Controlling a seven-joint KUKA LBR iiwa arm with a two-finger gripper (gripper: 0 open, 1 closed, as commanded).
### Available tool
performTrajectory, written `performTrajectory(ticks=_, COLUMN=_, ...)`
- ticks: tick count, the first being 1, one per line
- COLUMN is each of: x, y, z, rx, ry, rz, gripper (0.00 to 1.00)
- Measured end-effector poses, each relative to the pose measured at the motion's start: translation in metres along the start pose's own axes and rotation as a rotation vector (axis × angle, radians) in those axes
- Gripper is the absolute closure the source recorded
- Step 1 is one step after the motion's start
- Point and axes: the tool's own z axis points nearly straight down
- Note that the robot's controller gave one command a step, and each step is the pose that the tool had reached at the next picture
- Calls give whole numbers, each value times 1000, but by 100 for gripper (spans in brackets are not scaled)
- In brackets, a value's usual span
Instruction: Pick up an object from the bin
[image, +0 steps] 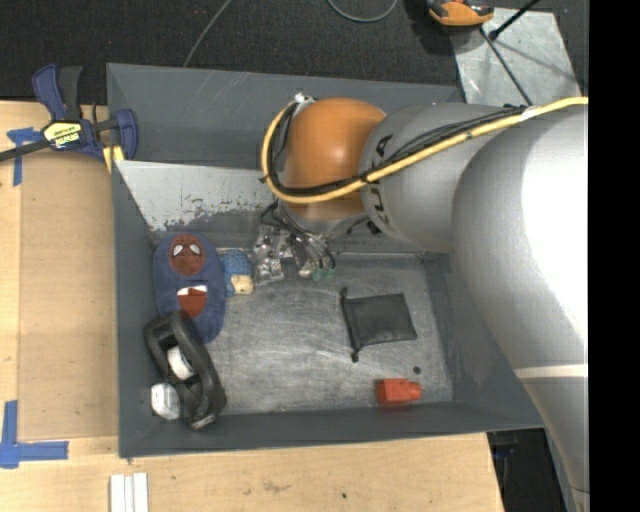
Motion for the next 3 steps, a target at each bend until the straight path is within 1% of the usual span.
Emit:
performTrajectory(ticks=1, x=5, y=0, z=4, rx=1, ry=21, rz=-2, gripper=0)
performTrajectory(ticks=2, x=0, y=0, z=0, rx=0, ry=0, rz=0, gripper=100)
performTrajectory(ticks=3, x=9, y=5, z=-127, rx=2, ry=16, rz=13, gripper=100)
